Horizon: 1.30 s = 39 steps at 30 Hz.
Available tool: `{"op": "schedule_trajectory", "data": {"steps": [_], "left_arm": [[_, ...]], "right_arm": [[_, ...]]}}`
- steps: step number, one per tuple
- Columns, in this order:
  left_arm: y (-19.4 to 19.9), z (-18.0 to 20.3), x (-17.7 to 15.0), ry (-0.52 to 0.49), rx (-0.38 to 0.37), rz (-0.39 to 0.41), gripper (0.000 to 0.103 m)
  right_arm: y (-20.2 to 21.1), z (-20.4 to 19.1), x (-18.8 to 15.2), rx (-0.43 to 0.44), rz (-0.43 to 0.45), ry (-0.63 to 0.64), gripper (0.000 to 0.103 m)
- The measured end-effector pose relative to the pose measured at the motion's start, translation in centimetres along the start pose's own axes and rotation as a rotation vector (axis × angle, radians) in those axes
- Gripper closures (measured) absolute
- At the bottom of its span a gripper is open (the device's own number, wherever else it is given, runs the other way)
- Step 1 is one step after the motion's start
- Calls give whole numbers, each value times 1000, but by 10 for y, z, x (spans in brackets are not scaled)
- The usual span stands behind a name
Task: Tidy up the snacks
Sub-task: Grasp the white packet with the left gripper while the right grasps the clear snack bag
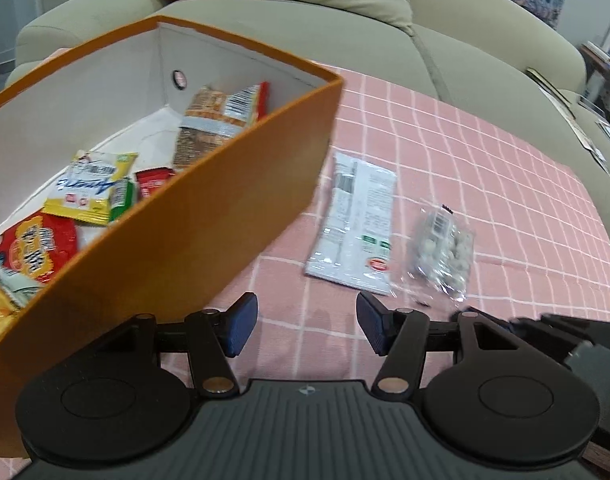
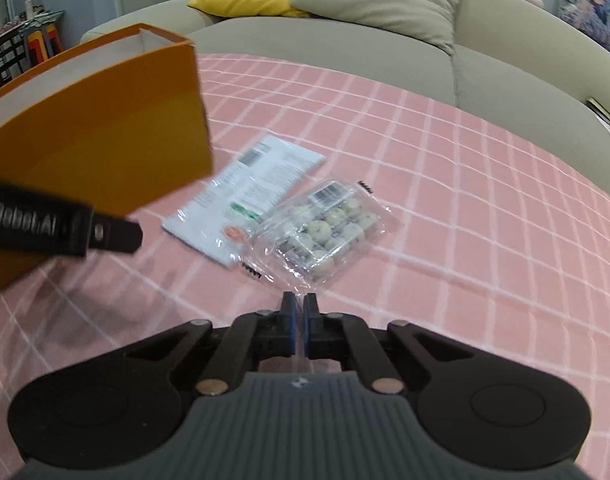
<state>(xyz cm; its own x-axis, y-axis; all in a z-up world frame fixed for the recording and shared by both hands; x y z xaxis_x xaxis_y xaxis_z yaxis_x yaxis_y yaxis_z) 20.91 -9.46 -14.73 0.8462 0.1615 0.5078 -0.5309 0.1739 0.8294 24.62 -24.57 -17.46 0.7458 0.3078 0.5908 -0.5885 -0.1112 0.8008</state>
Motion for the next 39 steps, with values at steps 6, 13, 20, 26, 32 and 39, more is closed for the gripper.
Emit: {"op": "schedule_trajectory", "data": {"steps": [6, 13, 20, 26, 32, 39], "left_arm": [[-6, 11, -1, -35, -24, -5, 29], [-15, 25, 4, -81, -28, 39, 20], [-33, 32, 5, -119, -25, 55, 18], [-51, 41, 8, -145, -17, 44, 20], [-66, 51, 4, -206, 8, 58, 20], [-66, 55, 3, -253, 13, 71, 35]], "right_arm": [[18, 18, -24, -33, -21, 2, 102], [25, 30, -18, -23, 13, -123, 63], [13, 42, 0, -15, 34, -255, 54], [-1, 52, 9, -24, 30, -360, 32], [-18, 63, 10, -37, -5, -417, 36], [-20, 64, 12, -28, -5, -440, 36]]}}
Point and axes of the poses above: each gripper's, at about its wrist camera, not at the fingertips, and y roughly against the way its jaws point, z to its right, x to its top, the point moved 2 cm from there along -y, roughly the way its jaws point, and after that the axes turned 9 degrees about y, right-handed, at the moved point
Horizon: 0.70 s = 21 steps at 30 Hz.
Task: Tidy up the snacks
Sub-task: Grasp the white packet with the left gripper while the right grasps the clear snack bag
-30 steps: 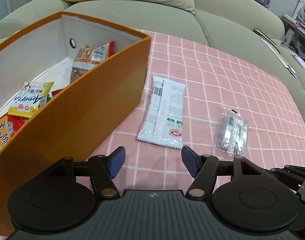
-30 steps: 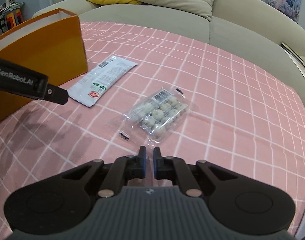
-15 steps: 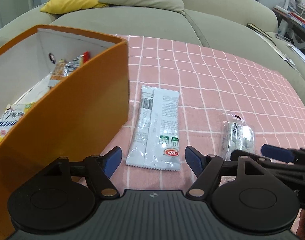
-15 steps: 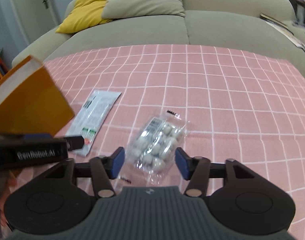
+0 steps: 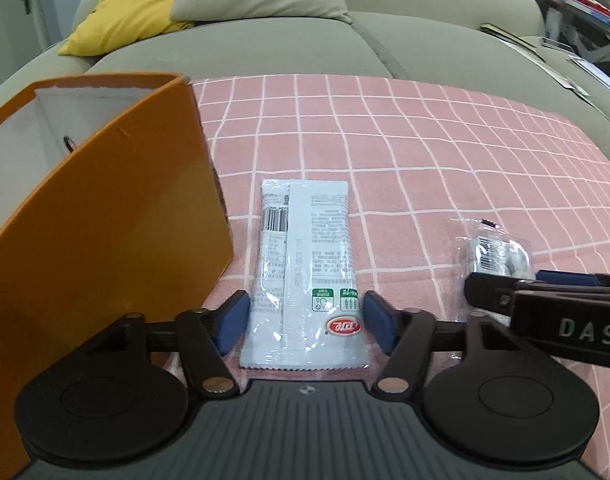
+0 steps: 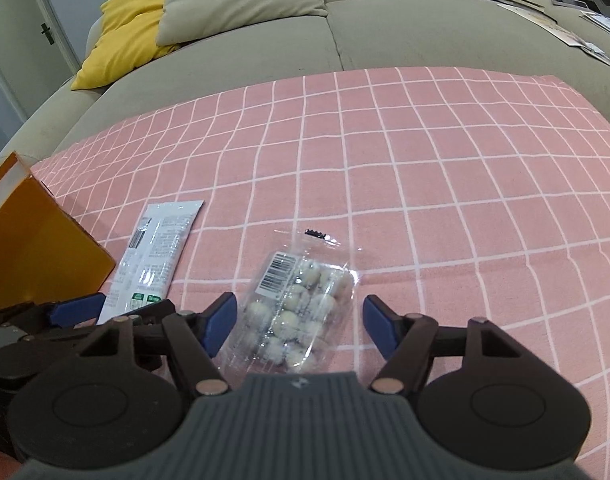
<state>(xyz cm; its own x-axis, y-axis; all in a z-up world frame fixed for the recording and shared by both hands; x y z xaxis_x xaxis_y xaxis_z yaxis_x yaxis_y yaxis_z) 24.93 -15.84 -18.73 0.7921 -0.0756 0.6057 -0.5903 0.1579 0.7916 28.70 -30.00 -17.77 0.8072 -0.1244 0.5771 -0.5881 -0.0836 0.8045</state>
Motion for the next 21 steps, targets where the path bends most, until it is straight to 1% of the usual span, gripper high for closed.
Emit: {"op": "schedule_trajectory", "data": {"steps": [1, 2, 7, 13, 14, 15, 16, 17, 21], "left_arm": [[0, 1, 0, -7, 5, -2, 39], [2, 1, 0, -10, 8, -2, 43], [13, -2, -6, -17, 16, -22, 46], [38, -12, -27, 1, 10, -79, 48], [44, -15, -31, 9, 7, -86, 48], [49, -18, -36, 10, 3, -90, 48], [55, -21, -40, 8, 4, -94, 48], [60, -24, -45, 4, 6, -98, 48], [79, -34, -66, -25, 12, -119, 48]], "right_arm": [[0, -2, 0, 0, 1, 10, 39], [1, -5, -1, -6, 2, 22, 40], [3, -12, -4, -4, 0, 51, 44], [18, -27, -21, 25, -22, 91, 47], [22, -30, -25, 32, -19, 92, 57], [28, -32, -29, 40, -15, 92, 63], [32, -35, -32, 56, -19, 92, 79], [36, -38, -36, 63, -26, 98, 86], [48, -52, -57, 74, -43, 132, 86]]}}
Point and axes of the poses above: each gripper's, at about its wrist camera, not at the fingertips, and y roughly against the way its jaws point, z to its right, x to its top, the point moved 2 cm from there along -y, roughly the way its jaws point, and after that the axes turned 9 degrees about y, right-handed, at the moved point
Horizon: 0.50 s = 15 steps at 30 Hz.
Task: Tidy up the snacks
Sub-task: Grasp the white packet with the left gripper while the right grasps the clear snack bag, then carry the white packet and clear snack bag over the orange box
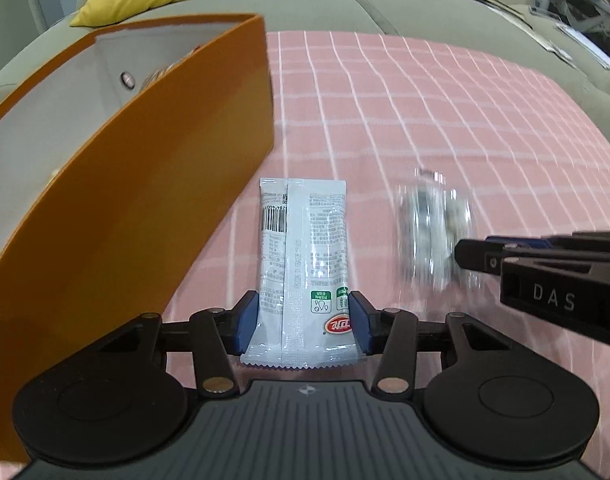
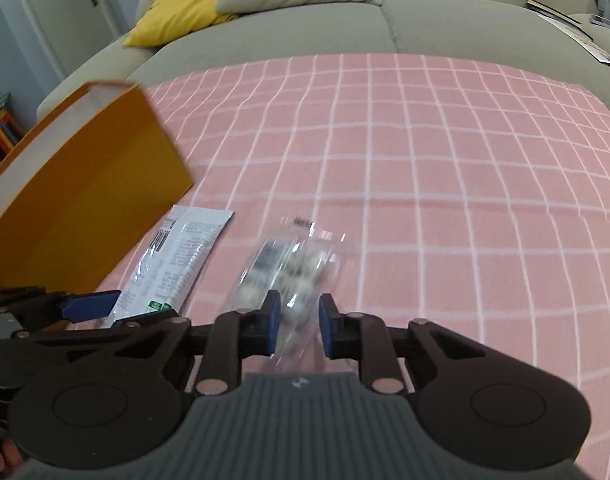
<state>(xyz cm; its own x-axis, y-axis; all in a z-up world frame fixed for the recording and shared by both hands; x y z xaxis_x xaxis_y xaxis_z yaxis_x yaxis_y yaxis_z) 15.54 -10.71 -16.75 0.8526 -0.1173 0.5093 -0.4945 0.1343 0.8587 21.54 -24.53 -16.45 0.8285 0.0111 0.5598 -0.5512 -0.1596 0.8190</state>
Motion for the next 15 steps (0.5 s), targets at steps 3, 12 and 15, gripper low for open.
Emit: {"op": "schedule_trajectory", "data": {"steps": [3, 12, 15], "left_arm": [[11, -11, -17, 3, 21, -7, 48], [19, -33, -13, 150, -29, 16, 36], [18, -35, -1, 207, -38, 33, 30]], "right_arm": [[8, -12, -13, -16, 13, 30, 84], [15, -13, -15, -85, 63, -30, 35], [10, -11, -6, -116, 73, -27, 31]]}}
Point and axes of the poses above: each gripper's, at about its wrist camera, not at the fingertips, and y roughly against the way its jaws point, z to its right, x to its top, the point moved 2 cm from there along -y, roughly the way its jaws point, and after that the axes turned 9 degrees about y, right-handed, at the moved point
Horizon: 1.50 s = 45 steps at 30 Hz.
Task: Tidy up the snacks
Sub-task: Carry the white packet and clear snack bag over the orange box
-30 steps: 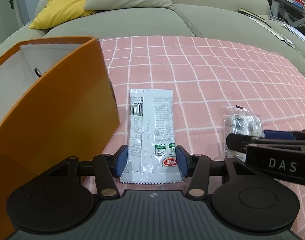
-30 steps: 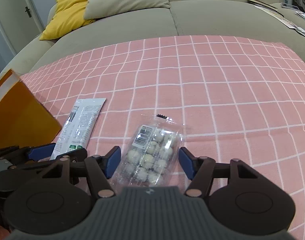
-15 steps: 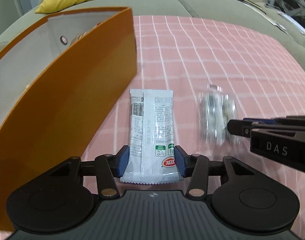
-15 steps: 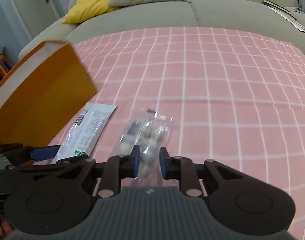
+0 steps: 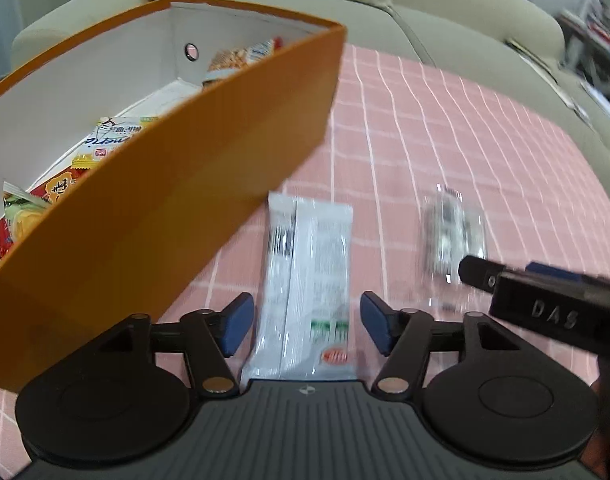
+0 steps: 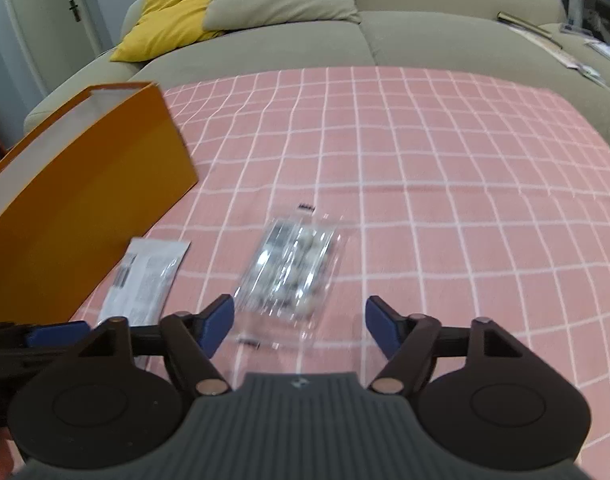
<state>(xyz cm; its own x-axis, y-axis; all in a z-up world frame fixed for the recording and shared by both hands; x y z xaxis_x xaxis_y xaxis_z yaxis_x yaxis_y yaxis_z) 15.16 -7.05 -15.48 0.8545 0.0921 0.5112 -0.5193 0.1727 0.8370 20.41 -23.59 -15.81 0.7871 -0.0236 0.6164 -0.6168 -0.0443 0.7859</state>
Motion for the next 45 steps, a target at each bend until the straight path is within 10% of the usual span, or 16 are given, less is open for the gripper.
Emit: {"op": "schedule_trajectory", "data": {"steps": [16, 23, 45], "left_arm": [[-37, 22, 9, -136, 91, 19, 20], [-37, 25, 10, -158, 77, 33, 45], [41, 11, 1, -123, -31, 102, 49]], "right_arm": [[-49, -13, 23, -45, -85, 1, 25], [-49, -22, 21, -61, -75, 60, 42], [20, -20, 5, 45, -43, 129, 49]]}}
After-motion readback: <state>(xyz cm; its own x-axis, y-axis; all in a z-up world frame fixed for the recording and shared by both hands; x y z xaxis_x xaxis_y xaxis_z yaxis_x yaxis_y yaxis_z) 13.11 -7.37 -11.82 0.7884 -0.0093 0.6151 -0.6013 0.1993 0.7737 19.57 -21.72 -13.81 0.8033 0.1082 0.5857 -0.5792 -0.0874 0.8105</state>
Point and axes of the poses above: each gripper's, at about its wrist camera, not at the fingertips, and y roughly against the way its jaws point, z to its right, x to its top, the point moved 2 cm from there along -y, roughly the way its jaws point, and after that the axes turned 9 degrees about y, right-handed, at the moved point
